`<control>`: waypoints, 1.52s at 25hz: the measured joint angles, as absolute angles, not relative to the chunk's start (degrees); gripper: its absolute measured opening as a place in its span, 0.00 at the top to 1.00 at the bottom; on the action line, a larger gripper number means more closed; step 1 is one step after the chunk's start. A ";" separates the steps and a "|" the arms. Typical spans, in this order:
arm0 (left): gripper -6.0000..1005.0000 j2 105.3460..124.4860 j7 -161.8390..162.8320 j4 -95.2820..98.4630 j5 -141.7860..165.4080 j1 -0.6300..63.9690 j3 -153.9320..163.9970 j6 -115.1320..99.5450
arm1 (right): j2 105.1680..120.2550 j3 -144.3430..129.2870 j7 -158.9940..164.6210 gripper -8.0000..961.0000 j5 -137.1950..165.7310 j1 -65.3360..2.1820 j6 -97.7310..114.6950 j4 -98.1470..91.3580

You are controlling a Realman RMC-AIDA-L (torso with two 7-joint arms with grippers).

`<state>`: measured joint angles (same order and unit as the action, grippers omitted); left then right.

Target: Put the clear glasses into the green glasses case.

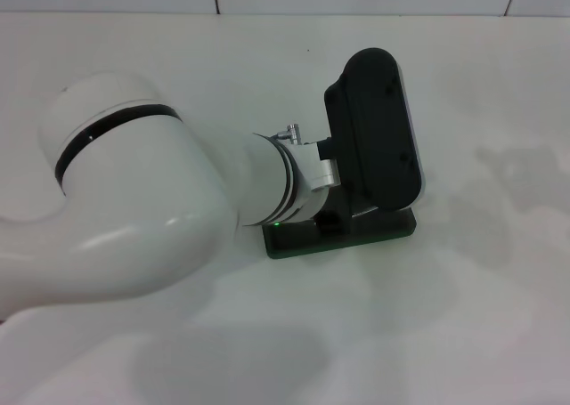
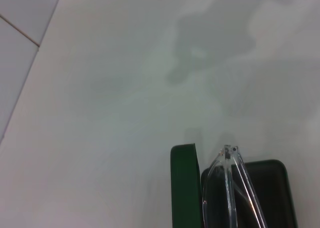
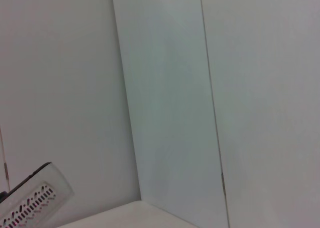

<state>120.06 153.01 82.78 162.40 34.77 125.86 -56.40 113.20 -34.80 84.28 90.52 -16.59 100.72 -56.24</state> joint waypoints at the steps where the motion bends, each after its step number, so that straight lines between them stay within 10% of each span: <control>1: 0.86 120.05 152.81 82.78 162.40 34.70 125.86 -56.56 | 113.20 -34.80 84.28 0.90 90.52 -16.66 100.72 -56.24; 38: 0.76 120.06 152.58 90.07 162.42 33.06 125.87 -62.10 | 113.16 -34.10 83.59 0.89 90.48 -17.04 100.67 -55.58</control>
<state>120.06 152.58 90.07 162.42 33.06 125.87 -62.10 113.16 -34.10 83.59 90.48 -17.04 100.67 -55.58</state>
